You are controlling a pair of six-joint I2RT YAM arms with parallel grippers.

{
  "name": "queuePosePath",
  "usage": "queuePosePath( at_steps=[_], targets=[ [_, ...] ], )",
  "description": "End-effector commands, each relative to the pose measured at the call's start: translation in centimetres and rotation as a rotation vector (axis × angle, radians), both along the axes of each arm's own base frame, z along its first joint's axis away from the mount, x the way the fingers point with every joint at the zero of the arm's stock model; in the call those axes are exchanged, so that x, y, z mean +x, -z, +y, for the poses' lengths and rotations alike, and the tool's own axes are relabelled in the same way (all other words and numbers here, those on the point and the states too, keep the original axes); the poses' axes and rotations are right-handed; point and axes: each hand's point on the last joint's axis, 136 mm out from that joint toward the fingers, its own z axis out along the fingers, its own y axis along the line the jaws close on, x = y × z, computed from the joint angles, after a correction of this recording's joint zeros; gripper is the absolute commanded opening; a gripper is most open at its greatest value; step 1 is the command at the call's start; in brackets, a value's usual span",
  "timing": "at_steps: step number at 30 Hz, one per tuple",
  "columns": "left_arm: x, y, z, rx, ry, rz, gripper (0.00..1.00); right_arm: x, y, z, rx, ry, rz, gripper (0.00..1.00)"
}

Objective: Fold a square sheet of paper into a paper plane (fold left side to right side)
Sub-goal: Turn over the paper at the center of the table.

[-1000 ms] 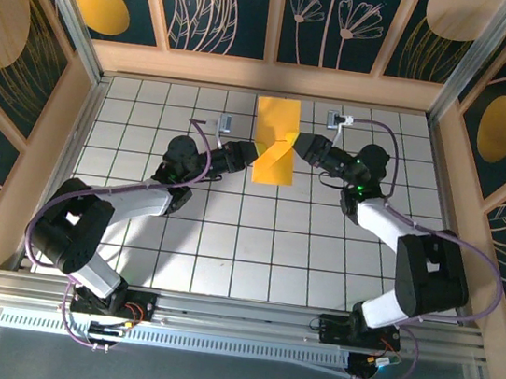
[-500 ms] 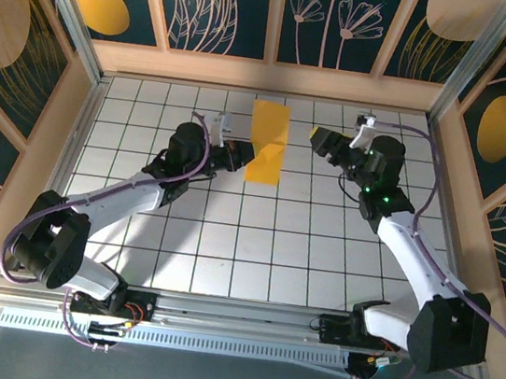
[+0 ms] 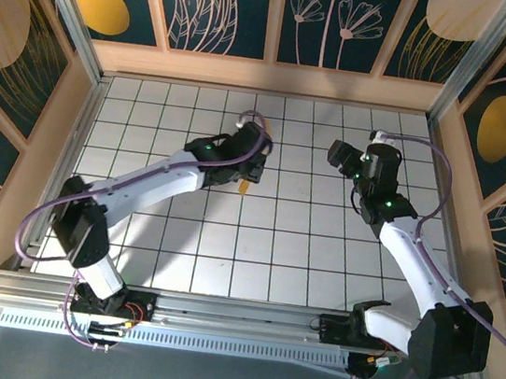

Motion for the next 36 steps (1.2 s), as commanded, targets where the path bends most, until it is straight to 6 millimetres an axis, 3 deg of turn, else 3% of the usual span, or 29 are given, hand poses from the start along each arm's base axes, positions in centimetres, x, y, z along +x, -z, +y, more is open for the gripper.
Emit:
queuePosePath(
  at_steps=[1,5,10,15,20,29,36],
  targets=[
    [-2.6,2.5,6.7,0.475,-0.156,0.071,0.00,-0.3,1.4,-2.0,-0.061,0.075,0.022,0.91],
    [-3.8,3.6,6.4,0.639,-0.225,0.070,0.00,-0.4,1.9,-2.6,-0.065,0.084,0.025,0.92],
    [-4.0,7.0,5.3,0.710,-0.259,0.103,0.00,-0.6,2.5,-3.1,-0.064,0.079,0.029,0.92],
    [-4.2,10.9,2.7,0.604,-0.229,0.179,0.01,-0.7,2.7,-3.6,-0.067,0.073,0.036,0.92],
    [-4.1,13.5,-1.5,0.401,-0.165,0.252,0.17,-0.9,2.9,-3.6,-0.068,0.055,0.042,0.92],
    [-1.7,13.7,-5.5,0.164,-0.095,0.289,0.37,-0.9,3.3,-3.6,-0.063,0.037,0.056,0.92],
    [0.5,10.1,-7.3,-0.060,-0.027,0.256,0.52,-0.8,3.8,-2.2,-0.030,-0.034,0.087,0.92]
  ],
)
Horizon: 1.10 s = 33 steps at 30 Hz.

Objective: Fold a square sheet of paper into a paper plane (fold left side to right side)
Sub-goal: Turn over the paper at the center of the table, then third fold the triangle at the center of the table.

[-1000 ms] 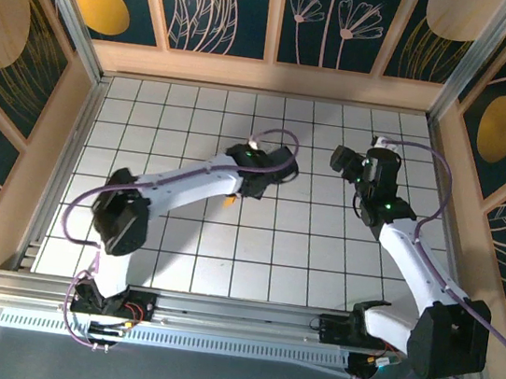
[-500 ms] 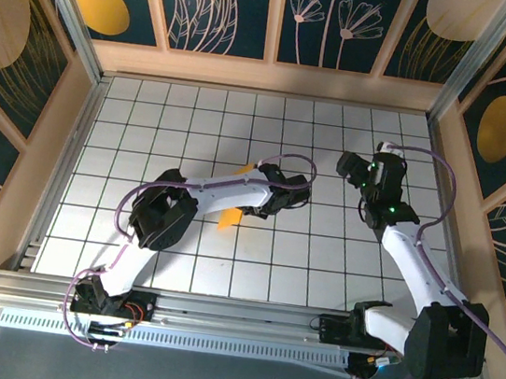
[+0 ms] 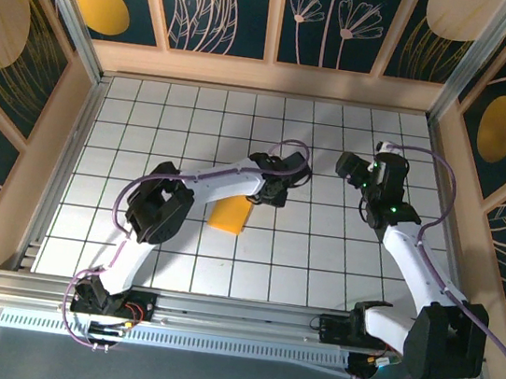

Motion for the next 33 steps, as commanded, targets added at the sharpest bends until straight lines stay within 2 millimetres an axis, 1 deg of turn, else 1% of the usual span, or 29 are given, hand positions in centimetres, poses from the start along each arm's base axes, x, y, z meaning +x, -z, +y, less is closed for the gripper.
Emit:
queuePosePath(
  at_steps=[1,3,6,8,10,11,13,16,17,19,22,24,25,27,28,33],
  targets=[
    [1.1,-3.8,-1.2,-0.188,0.035,-0.041,0.54,-0.1,0.7,1.1,0.029,-0.066,0.036,0.91],
    [1.6,-5.0,-0.7,-0.273,0.031,-0.057,0.56,-0.1,1.1,2.4,0.075,-0.122,0.063,0.91],
    [2.4,-6.8,0.9,-0.397,0.009,-0.091,0.58,-0.3,2.0,4.9,0.171,-0.228,0.126,0.82],
    [2.9,-7.9,2.6,-0.474,-0.022,-0.118,0.60,-0.6,2.9,6.7,0.246,-0.297,0.186,0.74],
    [3.2,-8.4,4.6,-0.531,-0.062,-0.138,0.62,-1.1,3.7,8.4,0.315,-0.355,0.244,0.67],
    [3.4,-9.2,5.8,-0.569,-0.085,-0.158,0.63,-1.4,4.3,9.5,0.348,-0.382,0.278,0.62],
    [3.5,-9.3,8.0,-0.624,-0.131,-0.170,0.64,-2.1,5.4,11.5,0.388,-0.432,0.337,0.56],
    [3.5,-9.0,11.0,-0.697,-0.203,-0.180,0.65,-3.4,7.3,15.1,0.423,-0.504,0.421,0.47],
    [3.2,-8.3,11.9,-0.702,-0.226,-0.174,0.65,-3.8,7.8,16.2,0.437,-0.526,0.444,0.43],
    [2.8,-7.8,13.6,-0.722,-0.262,-0.173,0.65,-4.8,9.0,18.7,0.477,-0.571,0.493,0.30],
    [2.2,-6.9,15.1,-0.731,-0.299,-0.173,0.65,-5.8,10.5,21.6,0.528,-0.618,0.542,0.14],
    [1.8,-6.3,15.8,-0.726,-0.312,-0.168,0.65,-6.0,11.5,23.0,0.537,-0.634,0.570,0.03],
    [1.7,-6.1,16.0,-0.720,-0.317,-0.166,0.65,-6.1,11.8,23.7,0.538,-0.645,0.578,0.00],
    [1.4,-5.6,16.3,-0.709,-0.323,-0.163,0.65,-6.0,12.7,24.4,0.537,-0.651,0.600,0.00],
    [1.3,-5.4,16.4,-0.706,-0.327,-0.161,0.65,-6.4,13.1,25.2,0.529,-0.669,0.612,0.00],
    [1.1,-4.6,16.6,-0.697,-0.333,-0.149,0.65,-6.6,14.5,26.2,0.513,-0.684,0.640,0.00]
  ],
)
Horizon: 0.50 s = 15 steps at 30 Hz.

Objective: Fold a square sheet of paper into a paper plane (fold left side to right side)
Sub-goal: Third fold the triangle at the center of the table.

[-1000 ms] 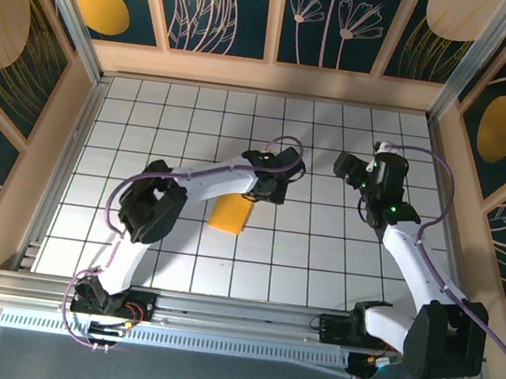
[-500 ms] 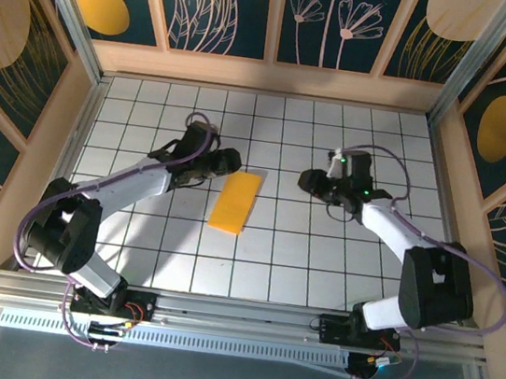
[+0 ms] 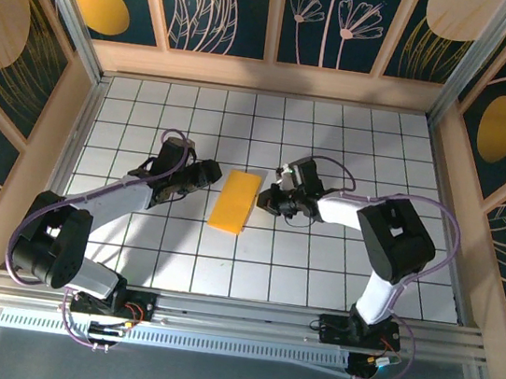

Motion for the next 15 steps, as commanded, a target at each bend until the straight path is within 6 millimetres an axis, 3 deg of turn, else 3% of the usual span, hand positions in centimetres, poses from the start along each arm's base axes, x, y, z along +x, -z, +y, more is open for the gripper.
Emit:
queuePosePath(
  at_steps=[1,15],
  targets=[
    [0.2,-0.5,-0.2,-0.033,0.001,-0.020,0.65,0.8,-1.0,1.5,0.046,-0.019,-0.028,0.00],
    [0.1,0.6,-0.3,-0.026,0.007,0.010,0.66,1.7,1.0,2.5,0.020,-0.045,-0.028,0.00]
  ],
)
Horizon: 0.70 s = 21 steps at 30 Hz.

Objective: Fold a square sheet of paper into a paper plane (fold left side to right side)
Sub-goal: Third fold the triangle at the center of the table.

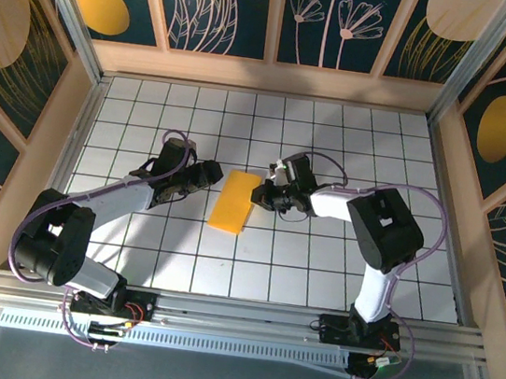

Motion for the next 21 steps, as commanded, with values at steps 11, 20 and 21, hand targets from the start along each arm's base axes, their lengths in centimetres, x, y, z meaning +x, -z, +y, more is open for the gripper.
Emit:
queuePosePath(
  at_steps=[11,20,21],
  targets=[
    [-0.6,1.4,0.3,0.035,0.025,0.037,0.65,0.5,3.9,-0.9,-0.191,-0.050,-0.012,0.00],
    [-2.0,3.4,-2.3,-0.027,0.149,0.116,0.52,0.8,5.2,-3.7,-0.334,-0.109,-0.039,0.00],
    [-2.1,3.6,-2.6,-0.027,0.161,0.121,0.52,0.7,5.2,-3.8,-0.338,-0.121,-0.041,0.00]
  ],
)
